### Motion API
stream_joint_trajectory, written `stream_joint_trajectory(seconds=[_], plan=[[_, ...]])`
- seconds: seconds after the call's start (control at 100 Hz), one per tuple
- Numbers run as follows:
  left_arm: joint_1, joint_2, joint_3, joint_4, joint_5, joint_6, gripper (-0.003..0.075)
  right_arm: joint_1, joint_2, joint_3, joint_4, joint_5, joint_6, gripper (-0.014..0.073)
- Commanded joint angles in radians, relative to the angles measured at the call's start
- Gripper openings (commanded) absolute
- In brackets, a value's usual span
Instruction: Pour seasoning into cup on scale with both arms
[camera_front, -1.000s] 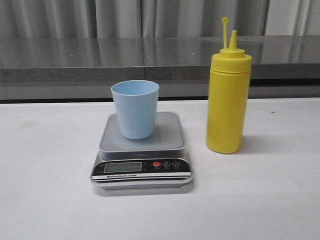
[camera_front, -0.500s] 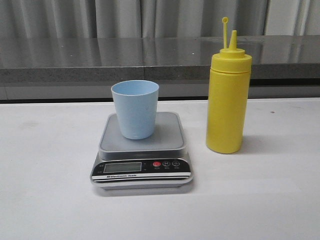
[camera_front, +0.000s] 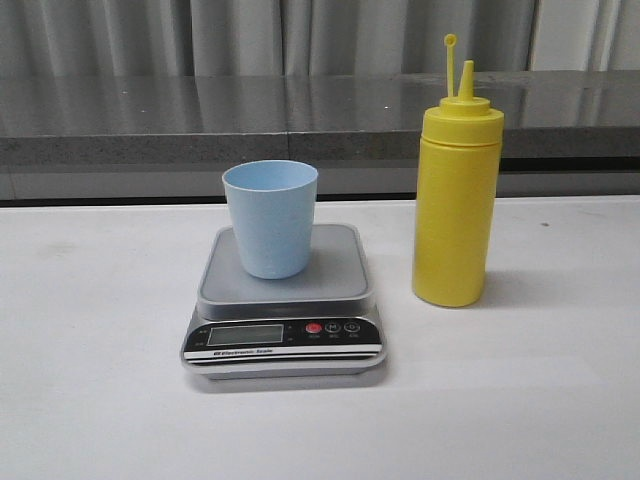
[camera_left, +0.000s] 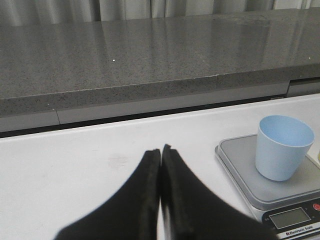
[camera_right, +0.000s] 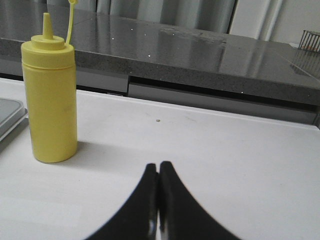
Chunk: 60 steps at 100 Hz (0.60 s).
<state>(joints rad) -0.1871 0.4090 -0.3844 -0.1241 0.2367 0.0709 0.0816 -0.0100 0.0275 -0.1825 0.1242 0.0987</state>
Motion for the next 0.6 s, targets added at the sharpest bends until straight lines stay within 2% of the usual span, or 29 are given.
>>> stream_joint_trajectory(seconds=[0.0,0.39,0.59], plan=[[0.002,0.005,-0.029,-0.002,-0.086,-0.009,-0.0018,-0.006,-0.016,0.001,-0.003,-0.082,-0.007,-0.0120],[0.002,0.005,-0.029,-0.002,-0.086,-0.009,-0.0018,-0.006,-0.016,0.001,-0.003,-0.086,-0.007,-0.0120],[0.002,0.005,-0.029,-0.002,-0.086,-0.009,-0.0018,-0.006,-0.016,-0.025,-0.021,-0.245,-0.006,-0.0120]])
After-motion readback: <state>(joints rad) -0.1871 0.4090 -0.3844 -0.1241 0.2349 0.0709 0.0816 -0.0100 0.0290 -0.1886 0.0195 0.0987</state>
